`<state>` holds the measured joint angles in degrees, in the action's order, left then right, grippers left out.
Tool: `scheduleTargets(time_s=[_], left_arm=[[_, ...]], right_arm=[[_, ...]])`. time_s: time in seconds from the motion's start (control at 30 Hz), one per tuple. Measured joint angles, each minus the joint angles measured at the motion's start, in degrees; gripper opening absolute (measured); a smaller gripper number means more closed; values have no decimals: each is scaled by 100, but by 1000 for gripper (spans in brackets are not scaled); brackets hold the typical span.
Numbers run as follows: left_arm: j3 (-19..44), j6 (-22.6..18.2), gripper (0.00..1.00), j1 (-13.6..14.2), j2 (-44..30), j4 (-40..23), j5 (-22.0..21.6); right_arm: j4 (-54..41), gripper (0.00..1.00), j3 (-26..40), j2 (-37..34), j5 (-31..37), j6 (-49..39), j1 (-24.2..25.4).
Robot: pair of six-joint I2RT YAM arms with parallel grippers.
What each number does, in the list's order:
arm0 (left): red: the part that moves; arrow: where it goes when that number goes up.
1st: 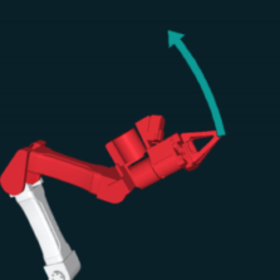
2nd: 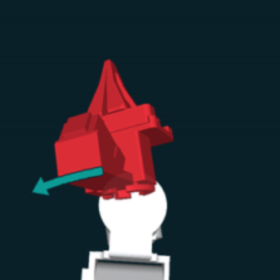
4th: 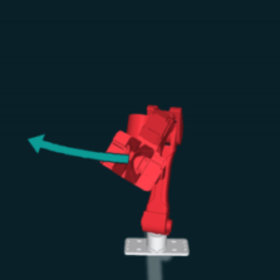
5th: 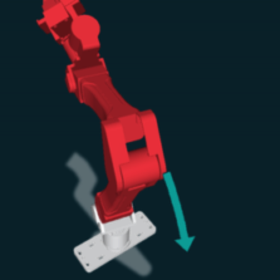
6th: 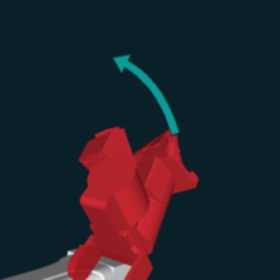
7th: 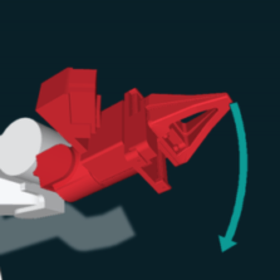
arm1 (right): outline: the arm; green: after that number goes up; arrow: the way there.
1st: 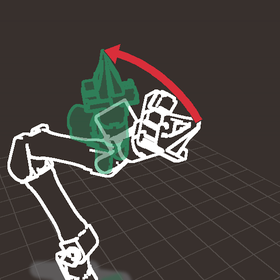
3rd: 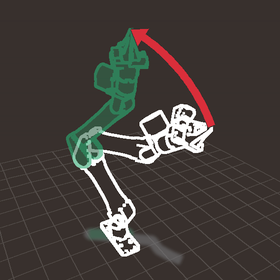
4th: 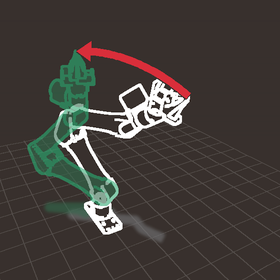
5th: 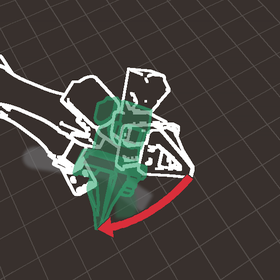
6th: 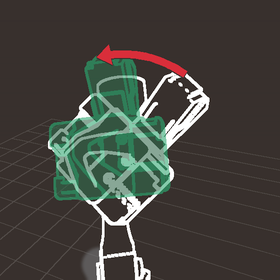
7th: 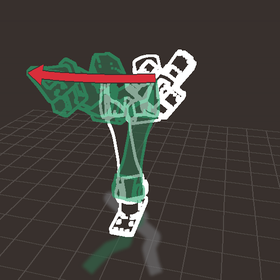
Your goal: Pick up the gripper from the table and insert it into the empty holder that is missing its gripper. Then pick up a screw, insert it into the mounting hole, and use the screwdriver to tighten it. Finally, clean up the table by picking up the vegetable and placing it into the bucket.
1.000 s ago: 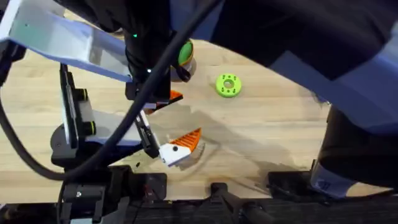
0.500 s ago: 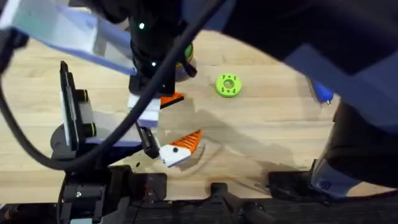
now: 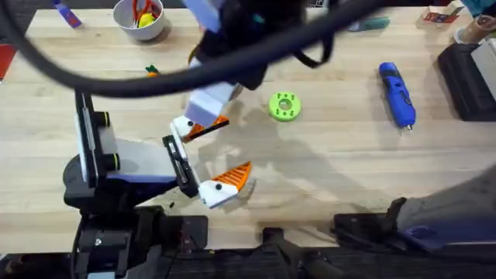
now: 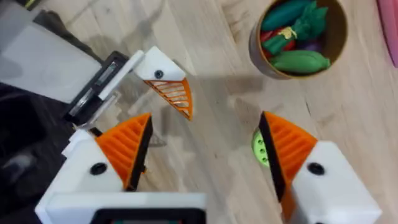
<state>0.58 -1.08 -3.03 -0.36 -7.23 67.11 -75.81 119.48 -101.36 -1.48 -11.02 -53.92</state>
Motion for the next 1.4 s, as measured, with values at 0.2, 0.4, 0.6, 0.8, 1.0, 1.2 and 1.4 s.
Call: scheduleTargets(time_s=[0.2,0.4,0.6,0.8,1.0,1.2,1.4], left_arm=[[0,0,985,0,0,0,0],[0,0,985,0,0,0,0],[0,0,985,0,0,0,0],[0,0,986,0,0,0,0],[0,0,986,0,0,0,0],[0,0,986,0,0,-1,0],[0,0,985,0,0,0,0]], right_arm=[[943,994,-1837,1214,67,629,376],[1116,994,-3037,2199,143,1222,1148],[1152,994,-3636,2537,196,1600,1687],[1156,994,-4044,3087,232,1730,2197],[1068,993,-4642,3970,230,1814,3041],[923,994,-4922,4098,230,1889,3316],[795,994,-4968,4098,229,1958,3336]])
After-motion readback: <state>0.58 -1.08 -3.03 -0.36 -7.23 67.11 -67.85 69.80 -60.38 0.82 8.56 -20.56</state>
